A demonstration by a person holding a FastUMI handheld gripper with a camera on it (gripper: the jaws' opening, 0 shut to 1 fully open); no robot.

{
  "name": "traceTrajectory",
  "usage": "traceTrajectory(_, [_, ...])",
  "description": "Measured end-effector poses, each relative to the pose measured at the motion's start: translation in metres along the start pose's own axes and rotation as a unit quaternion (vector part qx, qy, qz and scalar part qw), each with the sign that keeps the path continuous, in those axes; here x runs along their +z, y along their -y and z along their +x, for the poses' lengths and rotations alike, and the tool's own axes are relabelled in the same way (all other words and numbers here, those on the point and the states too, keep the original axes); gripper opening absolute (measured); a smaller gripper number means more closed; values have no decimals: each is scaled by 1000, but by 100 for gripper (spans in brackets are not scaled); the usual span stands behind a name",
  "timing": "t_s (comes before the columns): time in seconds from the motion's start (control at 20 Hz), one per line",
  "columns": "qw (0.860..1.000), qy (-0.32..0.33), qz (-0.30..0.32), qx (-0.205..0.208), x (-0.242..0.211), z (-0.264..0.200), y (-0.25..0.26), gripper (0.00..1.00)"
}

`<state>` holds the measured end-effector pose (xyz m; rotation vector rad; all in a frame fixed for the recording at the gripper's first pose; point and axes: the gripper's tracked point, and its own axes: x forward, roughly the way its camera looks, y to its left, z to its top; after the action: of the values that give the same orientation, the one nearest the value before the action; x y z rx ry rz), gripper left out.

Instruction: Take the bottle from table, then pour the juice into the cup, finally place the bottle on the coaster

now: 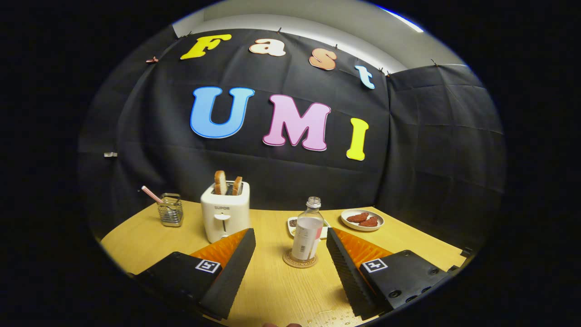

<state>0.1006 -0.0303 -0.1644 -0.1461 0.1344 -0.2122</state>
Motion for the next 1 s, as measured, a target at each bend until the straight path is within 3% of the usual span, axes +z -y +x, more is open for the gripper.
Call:
traceTrajectory(0.2, [998, 10, 12, 56, 30, -30, -14, 97])
traceTrajectory(0.5, [993, 34, 30, 109, 80, -66, 3, 96])
traceTrajectory(1.0, [989, 41, 83, 115, 110, -88, 46, 97])
